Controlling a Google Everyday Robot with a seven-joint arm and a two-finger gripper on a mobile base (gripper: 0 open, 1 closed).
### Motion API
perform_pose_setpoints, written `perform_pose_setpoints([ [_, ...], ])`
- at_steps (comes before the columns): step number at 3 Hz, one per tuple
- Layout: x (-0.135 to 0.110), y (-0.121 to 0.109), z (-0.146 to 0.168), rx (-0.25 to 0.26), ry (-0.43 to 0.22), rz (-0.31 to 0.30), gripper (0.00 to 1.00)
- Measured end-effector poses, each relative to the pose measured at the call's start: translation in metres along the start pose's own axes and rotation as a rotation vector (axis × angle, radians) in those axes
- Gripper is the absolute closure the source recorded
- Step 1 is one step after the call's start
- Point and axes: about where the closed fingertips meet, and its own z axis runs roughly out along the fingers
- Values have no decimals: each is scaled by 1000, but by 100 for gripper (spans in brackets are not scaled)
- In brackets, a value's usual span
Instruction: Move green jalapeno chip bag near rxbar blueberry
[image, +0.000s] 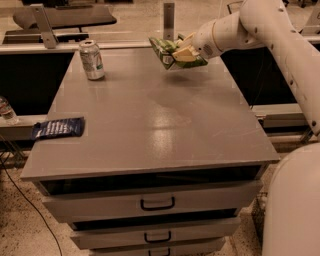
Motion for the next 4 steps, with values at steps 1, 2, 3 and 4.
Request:
perform_pose_setpoints([
  [1, -10, 41, 15, -128, -34, -19, 100],
  [2, -32, 103, 18, -298, -84, -79, 100],
  [3, -58, 162, 14, -436, -124, -148, 100],
  [4, -75, 207, 18, -534, -158, -195, 100],
])
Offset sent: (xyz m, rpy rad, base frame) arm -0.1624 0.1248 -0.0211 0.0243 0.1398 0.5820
